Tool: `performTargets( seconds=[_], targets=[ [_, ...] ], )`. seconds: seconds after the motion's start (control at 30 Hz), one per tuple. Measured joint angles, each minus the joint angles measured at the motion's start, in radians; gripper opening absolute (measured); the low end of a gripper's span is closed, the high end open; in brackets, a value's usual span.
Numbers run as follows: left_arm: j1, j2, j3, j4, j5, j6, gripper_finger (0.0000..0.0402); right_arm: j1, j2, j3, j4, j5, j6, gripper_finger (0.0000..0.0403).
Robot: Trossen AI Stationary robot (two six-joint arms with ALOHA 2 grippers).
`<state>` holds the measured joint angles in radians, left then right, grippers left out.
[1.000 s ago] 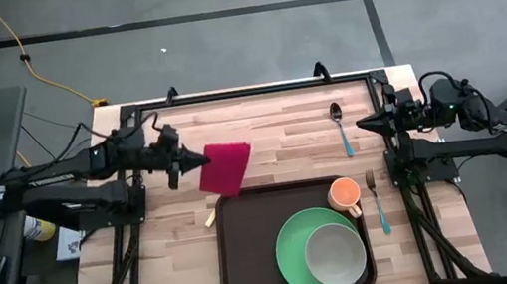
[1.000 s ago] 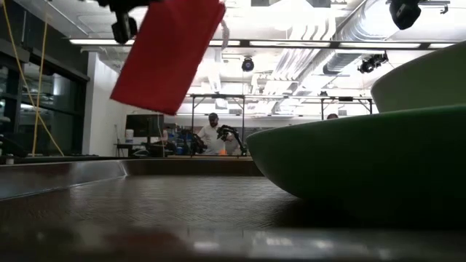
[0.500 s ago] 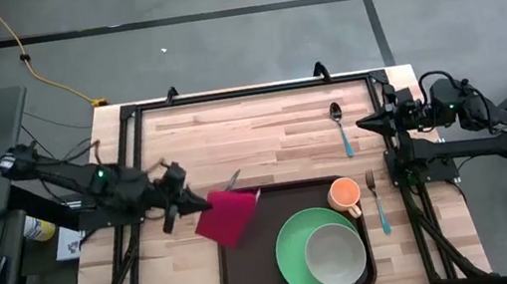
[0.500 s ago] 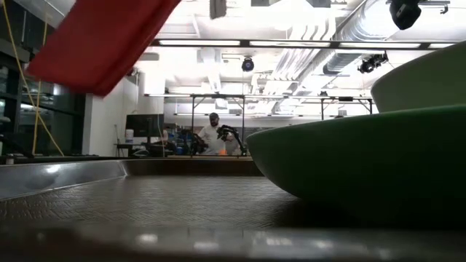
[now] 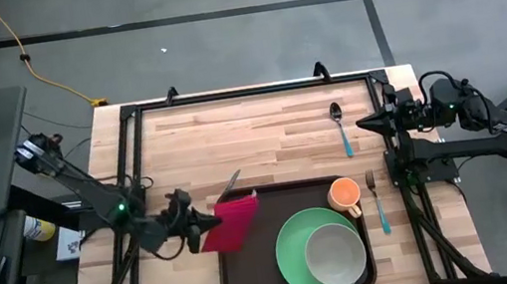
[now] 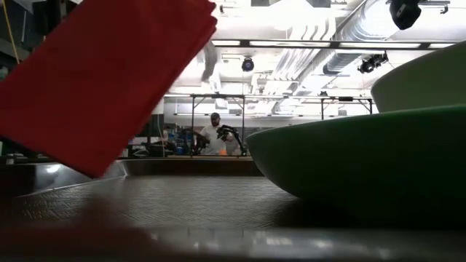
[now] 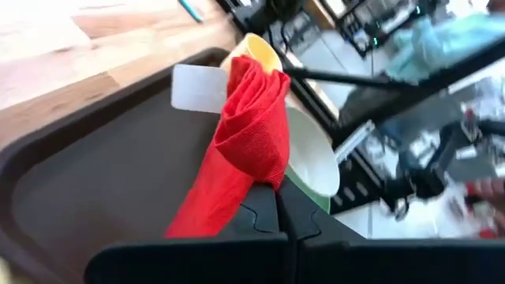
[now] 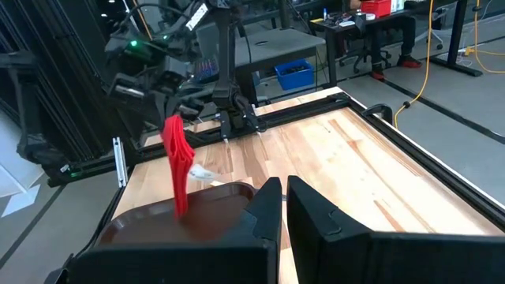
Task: Set up tray
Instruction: Put the red napkin on the black serving tray to the left side of the green plate
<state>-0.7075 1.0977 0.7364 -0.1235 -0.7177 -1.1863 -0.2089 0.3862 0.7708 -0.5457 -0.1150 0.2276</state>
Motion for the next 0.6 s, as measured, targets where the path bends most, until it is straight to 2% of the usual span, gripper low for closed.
performTargets(
  seconds=[0.2,0.5,0.6],
  targets=[
    [-0.036,0.099,0.003,0.132,-0.086,-0.077,0.0011,0.0,0.0,0.0,0.0,0.0,0.0,0.0],
    [-0.04,0.227,0.093,0.314,-0.09,-0.075,0.0011,0.0,0.0,0.0,-0.007,0.0,0.0,0.0],
    [-0.04,0.262,0.13,0.316,-0.088,-0.076,0.0011,0.0,0.0,0.0,-0.011,0.0,-0.001,0.0]
  ],
)
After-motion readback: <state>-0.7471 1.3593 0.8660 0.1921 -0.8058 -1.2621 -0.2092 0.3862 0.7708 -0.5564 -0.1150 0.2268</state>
